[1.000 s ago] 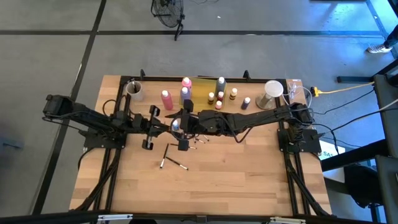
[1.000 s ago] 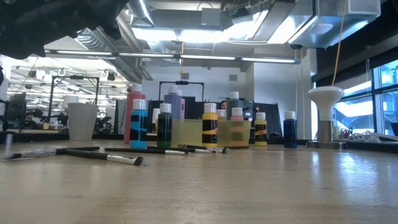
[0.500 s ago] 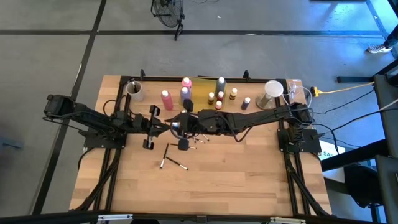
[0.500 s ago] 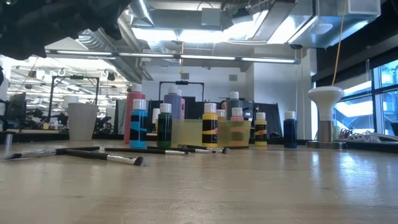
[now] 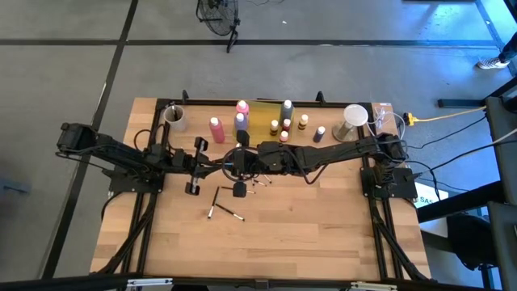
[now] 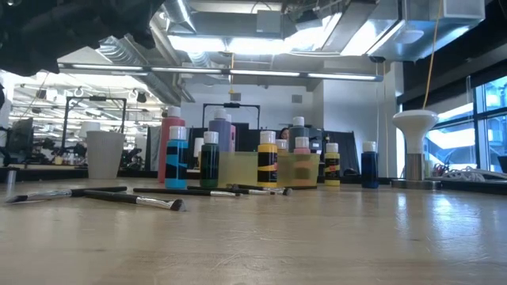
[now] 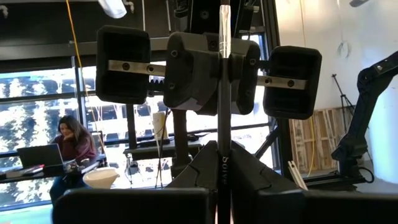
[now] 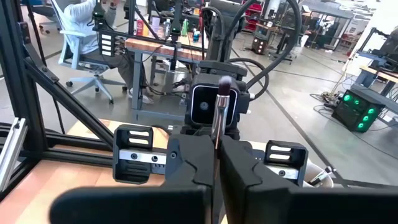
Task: Pick & Place Paint Supplies
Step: Put the silver paintbrush into the white cup
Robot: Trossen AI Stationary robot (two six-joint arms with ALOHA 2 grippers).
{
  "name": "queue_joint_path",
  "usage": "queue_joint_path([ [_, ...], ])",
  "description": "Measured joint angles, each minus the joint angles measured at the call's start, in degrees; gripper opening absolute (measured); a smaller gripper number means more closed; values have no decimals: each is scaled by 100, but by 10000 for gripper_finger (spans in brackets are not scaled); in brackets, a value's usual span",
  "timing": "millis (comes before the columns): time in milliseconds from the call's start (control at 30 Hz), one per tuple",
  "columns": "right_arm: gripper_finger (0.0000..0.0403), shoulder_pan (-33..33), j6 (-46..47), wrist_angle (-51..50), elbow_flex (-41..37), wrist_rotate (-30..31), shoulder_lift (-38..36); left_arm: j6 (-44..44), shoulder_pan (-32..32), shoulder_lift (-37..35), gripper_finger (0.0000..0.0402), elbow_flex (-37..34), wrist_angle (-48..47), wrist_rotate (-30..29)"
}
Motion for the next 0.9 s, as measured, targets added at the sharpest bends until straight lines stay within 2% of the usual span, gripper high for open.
queue_joint_path([
  [167,13,0,-2,0,0,-2,0,30,0,0,10,0,-7,-9],
  [533,82,-7,-9,22,0,-2,0,72,-2,0,10,0,-31,-20],
  [900,88,-9,-11,112,2,-24,1,74,-2,0,10,0,-28,-39],
])
